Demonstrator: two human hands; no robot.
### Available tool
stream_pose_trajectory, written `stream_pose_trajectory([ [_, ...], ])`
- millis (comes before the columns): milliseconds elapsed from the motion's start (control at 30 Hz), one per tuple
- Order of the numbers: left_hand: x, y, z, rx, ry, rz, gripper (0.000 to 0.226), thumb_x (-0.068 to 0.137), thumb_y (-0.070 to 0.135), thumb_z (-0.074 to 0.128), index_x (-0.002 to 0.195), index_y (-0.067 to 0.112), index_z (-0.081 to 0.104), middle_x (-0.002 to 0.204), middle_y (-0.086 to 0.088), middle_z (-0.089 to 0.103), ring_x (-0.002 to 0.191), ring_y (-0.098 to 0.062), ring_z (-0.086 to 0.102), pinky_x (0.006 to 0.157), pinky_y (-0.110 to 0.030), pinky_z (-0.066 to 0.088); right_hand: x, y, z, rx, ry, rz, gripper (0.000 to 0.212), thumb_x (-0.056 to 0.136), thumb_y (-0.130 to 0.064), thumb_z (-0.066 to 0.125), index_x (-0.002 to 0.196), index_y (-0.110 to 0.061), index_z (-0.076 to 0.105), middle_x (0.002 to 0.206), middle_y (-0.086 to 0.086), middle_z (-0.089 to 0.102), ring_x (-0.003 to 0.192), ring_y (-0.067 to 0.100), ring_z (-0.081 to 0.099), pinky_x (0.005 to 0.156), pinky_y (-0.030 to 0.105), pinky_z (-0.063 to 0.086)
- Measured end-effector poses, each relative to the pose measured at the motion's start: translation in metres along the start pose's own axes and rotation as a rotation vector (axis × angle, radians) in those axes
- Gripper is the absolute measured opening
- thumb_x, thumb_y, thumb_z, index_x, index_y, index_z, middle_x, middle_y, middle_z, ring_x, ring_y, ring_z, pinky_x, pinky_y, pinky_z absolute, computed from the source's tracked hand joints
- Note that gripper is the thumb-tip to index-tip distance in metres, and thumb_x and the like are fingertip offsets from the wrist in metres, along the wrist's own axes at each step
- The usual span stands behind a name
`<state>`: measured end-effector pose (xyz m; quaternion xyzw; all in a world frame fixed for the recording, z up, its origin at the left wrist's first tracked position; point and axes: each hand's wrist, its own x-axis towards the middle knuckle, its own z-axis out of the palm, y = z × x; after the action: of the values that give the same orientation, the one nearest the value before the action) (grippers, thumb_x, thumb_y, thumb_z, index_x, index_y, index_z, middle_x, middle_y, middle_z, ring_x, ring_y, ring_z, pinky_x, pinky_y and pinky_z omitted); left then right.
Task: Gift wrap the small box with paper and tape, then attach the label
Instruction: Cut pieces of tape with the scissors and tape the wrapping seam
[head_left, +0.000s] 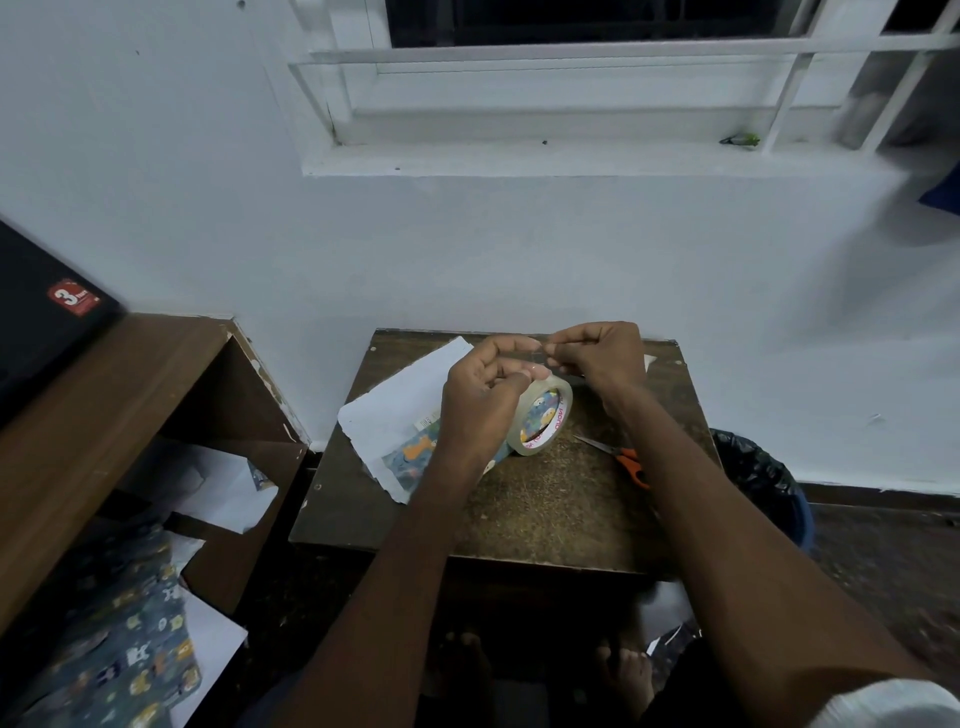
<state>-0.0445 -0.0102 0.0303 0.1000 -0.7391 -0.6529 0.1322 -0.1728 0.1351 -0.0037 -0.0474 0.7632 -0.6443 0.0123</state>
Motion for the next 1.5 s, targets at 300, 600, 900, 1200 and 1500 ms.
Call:
stream_pose_trajectory([
  [300, 0.000, 0.001, 0.000, -0.001, -0.007, -0.004, 0.023, 0.094, 0.009, 0.068, 0.110, 0.025, 0.075, 0.094, 0.000, 0.081, 0.096, -0.017, 0.077, 0.089, -0.047, 0.063, 0.000, 0.002, 0.001, -0.262, 0.064, -0.140, 0.014, 0.073, -0.006, 0.089, 0.074, -0.015, 0.078, 0.068, 0.003, 0.072, 0.060, 0.007, 0.060, 0.061, 0.026, 0.052],
  [600, -0.001, 0.001, 0.000, 0.003, -0.006, -0.003, 0.023, 0.096, 0.008, 0.068, 0.110, 0.025, 0.074, 0.094, 0.002, 0.082, 0.095, -0.015, 0.078, 0.087, -0.044, 0.064, 0.003, 0.002, 0.004, -0.374, 0.110, -0.172, 0.026, 0.079, -0.013, 0.081, 0.056, -0.014, 0.068, 0.065, 0.004, 0.070, 0.061, 0.013, 0.061, 0.057, 0.024, 0.048],
  [900, 0.000, -0.001, -0.001, 0.012, -0.008, 0.008, 0.024, 0.096, 0.007, 0.067, 0.111, 0.024, 0.074, 0.093, 0.003, 0.082, 0.097, -0.014, 0.077, 0.088, -0.043, 0.063, -0.002, -0.001, -0.005, -0.271, 0.104, -0.101, 0.025, 0.092, -0.031, 0.078, 0.073, -0.015, 0.078, 0.074, -0.008, 0.074, 0.072, 0.001, 0.066, 0.073, 0.029, 0.051],
  [1200, -0.001, -0.004, -0.001, 0.007, -0.020, 0.036, 0.027, 0.096, 0.004, 0.065, 0.114, 0.023, 0.073, 0.093, 0.001, 0.082, 0.099, -0.016, 0.077, 0.092, -0.044, 0.062, -0.024, -0.011, -0.025, -0.140, -0.014, -0.070, 0.016, 0.096, -0.024, 0.075, 0.108, -0.014, 0.079, 0.093, 0.000, 0.079, 0.083, 0.005, 0.071, 0.077, 0.025, 0.055],
  [1500, -0.011, 0.004, -0.005, -0.024, -0.069, 0.093, 0.028, 0.090, 0.004, 0.062, 0.112, 0.016, 0.074, 0.094, -0.006, 0.081, 0.104, -0.023, 0.076, 0.101, -0.050, 0.057, -0.072, -0.022, -0.071, -0.643, -0.165, -0.051, 0.018, 0.078, 0.005, 0.074, 0.083, -0.012, 0.080, 0.078, 0.002, 0.077, 0.069, 0.005, 0.069, 0.058, 0.010, 0.049],
])
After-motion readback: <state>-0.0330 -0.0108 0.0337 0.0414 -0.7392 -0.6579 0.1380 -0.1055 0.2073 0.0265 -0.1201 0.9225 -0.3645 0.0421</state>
